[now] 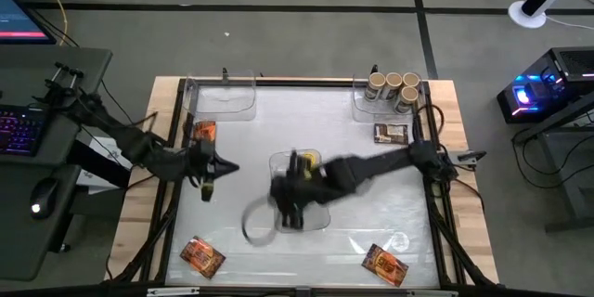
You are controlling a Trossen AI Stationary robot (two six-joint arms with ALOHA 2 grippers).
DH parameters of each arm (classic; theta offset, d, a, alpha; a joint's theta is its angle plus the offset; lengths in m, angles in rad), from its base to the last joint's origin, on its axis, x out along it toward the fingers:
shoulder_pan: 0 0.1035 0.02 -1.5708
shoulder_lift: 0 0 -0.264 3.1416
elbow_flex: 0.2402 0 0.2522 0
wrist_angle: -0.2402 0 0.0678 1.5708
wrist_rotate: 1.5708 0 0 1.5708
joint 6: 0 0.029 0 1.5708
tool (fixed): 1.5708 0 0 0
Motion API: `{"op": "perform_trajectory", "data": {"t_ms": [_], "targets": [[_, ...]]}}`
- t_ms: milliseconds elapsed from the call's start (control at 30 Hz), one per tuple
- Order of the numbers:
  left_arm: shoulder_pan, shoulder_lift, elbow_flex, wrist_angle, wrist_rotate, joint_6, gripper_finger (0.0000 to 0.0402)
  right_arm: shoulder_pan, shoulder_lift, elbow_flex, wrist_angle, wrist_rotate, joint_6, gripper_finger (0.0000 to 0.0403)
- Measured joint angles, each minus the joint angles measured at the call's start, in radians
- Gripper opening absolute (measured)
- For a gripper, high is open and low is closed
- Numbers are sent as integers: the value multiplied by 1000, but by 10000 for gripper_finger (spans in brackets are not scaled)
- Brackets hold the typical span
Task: Sort spices by type
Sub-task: Put the yellow seasoning bottle into the bottom transparent bin to the left of the other yellow seasoning bottles
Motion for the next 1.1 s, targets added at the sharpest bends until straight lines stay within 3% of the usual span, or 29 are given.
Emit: {"op": "perform_trajectory", "data": {"t_ms": [167, 367, 767, 1100], "targets": [[45, -51, 0, -16, -5, 71, 0, -134, 57, -1, -84, -55, 46, 217], [73, -55, 0, -66, 0, 94, 0, -211, 106, -2, -131, -101, 39, 217], [75, -53, 0, -88, -8, 64, 0, -276, 235, -1, -157, -99, 17, 219], [75, -53, 0, -88, -68, 42, 0, -285, 241, -1, -154, -78, 11, 247]]}}
